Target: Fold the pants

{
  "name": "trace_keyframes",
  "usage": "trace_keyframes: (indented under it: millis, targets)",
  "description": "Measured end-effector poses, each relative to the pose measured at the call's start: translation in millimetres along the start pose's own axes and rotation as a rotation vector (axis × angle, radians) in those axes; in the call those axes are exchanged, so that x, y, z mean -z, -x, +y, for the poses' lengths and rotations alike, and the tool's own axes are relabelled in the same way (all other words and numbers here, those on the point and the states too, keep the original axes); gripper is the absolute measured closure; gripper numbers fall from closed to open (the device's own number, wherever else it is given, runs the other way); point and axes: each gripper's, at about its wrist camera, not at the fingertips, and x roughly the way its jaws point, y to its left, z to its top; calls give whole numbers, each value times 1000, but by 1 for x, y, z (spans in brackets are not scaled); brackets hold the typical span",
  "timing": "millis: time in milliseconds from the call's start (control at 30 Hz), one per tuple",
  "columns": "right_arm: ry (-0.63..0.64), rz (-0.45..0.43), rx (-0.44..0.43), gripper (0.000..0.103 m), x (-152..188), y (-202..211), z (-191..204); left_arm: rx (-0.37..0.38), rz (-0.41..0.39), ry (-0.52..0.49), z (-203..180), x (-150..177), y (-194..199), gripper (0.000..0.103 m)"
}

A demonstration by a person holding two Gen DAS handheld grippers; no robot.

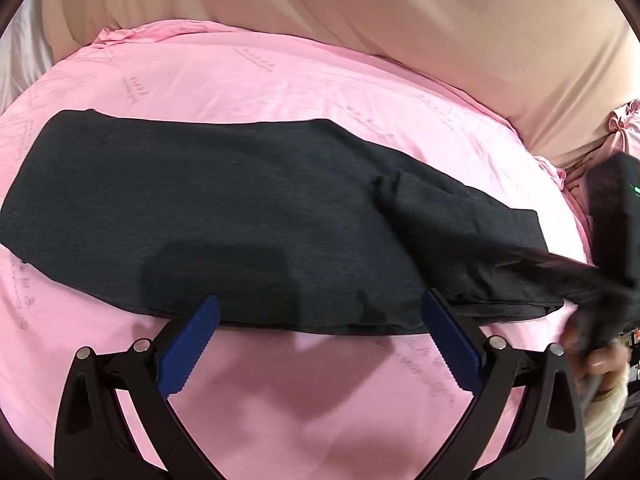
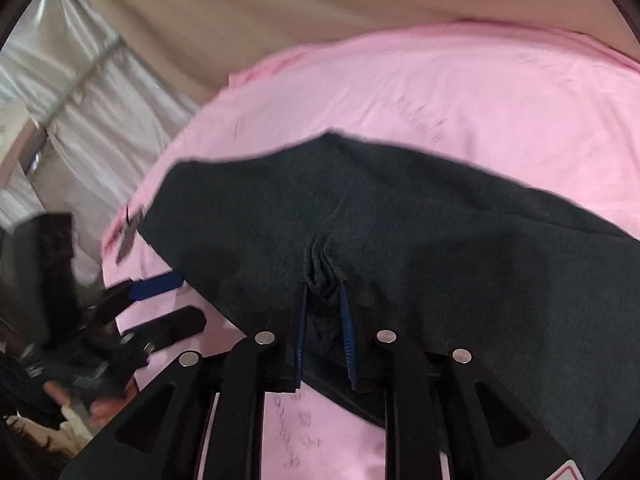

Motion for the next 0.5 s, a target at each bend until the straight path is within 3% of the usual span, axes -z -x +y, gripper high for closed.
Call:
trace_keyframes:
  millis: [33,67,167,233,333,367,400,433,500]
  targets:
    - [-21,-63,51,59,5,25,-8,7,-2,-2,3,0,0,5]
    - [-47,-135,116,56,9,52,-21,18,-3,-2,2,-3,-2,5]
    - [-126,-208,280,55,33,110,-57,115,11,-9,-20,-20,-18,5]
    - [-186,-211,318,55,49,126,-78,153,31,-33,-42,-27,-33,5]
    - [-254,-178,362,53,68,122,-100,63,113,-27,-62,-33,-76,8]
    - [-260,-150,377,52,72,115,-106,13,110,-40,-66,-30,-84,14]
    - [-267,-119,387,52,78,107,-113,-38,77,-70,-71,-27,-82,30]
    - [-282,-96,380,52,83,100,-118,-95,69,-87,-73,-24,-81,38]
    - [-301,-87,308,54,86,88,-122,-105,60,-81,-68,-22,-79,41]
